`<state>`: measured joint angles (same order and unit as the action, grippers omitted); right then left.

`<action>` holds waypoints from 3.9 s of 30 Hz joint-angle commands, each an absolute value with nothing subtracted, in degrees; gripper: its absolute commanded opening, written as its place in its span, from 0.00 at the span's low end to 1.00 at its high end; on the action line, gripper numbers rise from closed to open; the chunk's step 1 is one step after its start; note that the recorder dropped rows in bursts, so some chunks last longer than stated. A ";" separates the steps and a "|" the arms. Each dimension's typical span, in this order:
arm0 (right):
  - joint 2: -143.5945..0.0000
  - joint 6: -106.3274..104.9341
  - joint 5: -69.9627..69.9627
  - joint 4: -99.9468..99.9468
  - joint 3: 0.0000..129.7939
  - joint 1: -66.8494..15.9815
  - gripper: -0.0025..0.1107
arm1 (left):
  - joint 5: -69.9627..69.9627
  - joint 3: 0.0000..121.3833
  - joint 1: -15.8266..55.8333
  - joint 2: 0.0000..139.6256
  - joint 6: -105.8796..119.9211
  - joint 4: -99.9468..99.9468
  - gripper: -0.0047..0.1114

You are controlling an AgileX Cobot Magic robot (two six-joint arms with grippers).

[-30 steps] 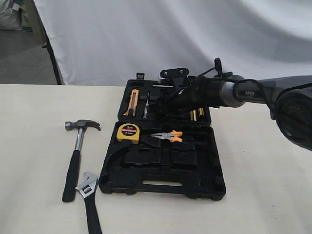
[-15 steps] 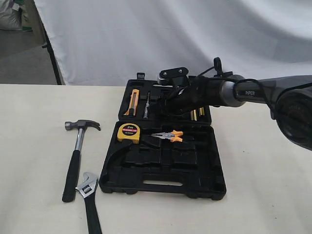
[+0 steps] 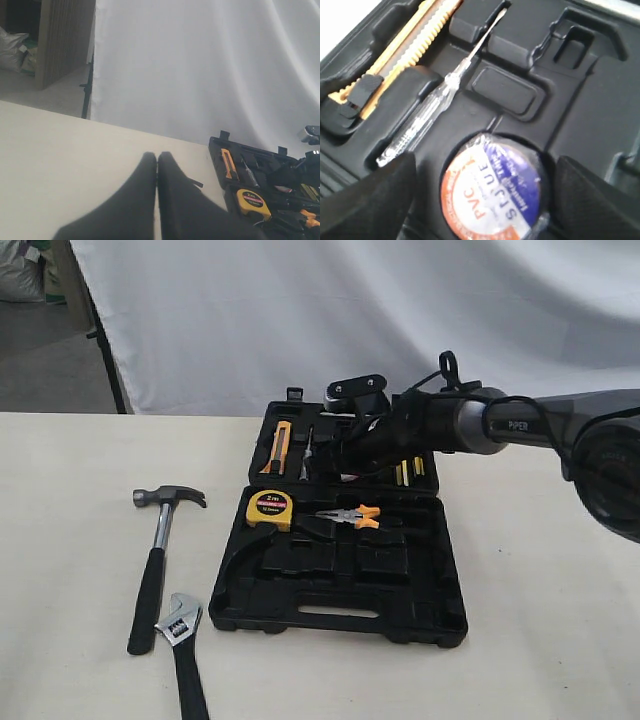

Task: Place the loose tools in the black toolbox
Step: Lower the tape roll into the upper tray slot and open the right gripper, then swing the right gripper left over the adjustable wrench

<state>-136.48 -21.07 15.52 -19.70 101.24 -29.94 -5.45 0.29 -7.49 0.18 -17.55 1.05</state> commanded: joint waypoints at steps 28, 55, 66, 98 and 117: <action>-137.50 -20.71 15.49 -18.94 101.23 -29.18 0.02 | -5.03 0.44 -8.94 0.00 -17.82 1.30 0.05; -123.47 -13.19 30.37 -18.94 101.23 -29.40 0.64 | -5.03 0.44 -8.94 0.00 -17.82 1.30 0.05; -122.67 -22.58 35.86 -18.94 101.23 -38.16 0.64 | -5.03 0.44 -8.94 0.00 -17.82 1.30 0.05; -125.70 -26.43 40.39 -19.06 101.23 -54.84 0.64 | -5.03 0.44 -8.94 0.00 -17.82 1.30 0.05; -124.96 -29.20 53.34 -18.76 101.23 -58.28 0.64 | -5.03 0.44 -8.94 0.00 -17.82 1.30 0.05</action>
<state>-125.63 -28.41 53.57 -19.12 101.16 -57.59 -5.45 0.29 -7.49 0.18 -17.55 1.05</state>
